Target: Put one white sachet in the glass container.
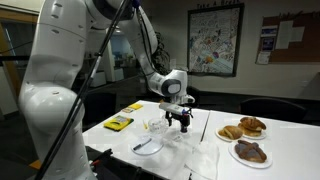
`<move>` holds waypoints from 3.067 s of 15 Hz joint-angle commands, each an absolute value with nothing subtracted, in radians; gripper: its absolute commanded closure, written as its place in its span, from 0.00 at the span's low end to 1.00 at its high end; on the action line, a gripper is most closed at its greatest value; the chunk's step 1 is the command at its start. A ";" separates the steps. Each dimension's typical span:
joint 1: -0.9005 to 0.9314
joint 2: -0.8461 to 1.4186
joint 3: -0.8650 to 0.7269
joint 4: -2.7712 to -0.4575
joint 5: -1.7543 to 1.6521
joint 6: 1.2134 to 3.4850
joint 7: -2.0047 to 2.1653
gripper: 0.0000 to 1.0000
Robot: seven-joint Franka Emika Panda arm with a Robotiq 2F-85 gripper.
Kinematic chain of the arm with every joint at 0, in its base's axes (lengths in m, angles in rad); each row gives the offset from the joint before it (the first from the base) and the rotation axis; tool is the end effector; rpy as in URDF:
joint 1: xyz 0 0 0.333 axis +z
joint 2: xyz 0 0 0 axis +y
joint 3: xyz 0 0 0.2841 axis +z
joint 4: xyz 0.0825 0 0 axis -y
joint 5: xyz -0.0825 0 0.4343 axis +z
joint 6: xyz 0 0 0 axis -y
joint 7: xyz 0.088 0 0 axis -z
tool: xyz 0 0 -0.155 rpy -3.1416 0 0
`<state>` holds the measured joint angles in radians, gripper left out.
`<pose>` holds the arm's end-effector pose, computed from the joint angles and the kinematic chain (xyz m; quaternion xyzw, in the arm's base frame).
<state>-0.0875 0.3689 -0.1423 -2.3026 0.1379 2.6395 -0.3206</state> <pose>0.5176 -0.1305 0.0629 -0.9998 0.0111 0.0104 0.0099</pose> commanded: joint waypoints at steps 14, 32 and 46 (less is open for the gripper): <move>-0.114 0.404 -0.089 -2.341 0.085 2.747 -0.178 0.00; -0.133 0.615 -0.078 -2.302 0.062 3.058 -0.103 0.38; -0.197 0.549 -0.003 -2.342 0.079 3.050 -0.099 0.98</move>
<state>-0.1792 0.5625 -0.0183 -2.3208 0.0878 3.0342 -0.1129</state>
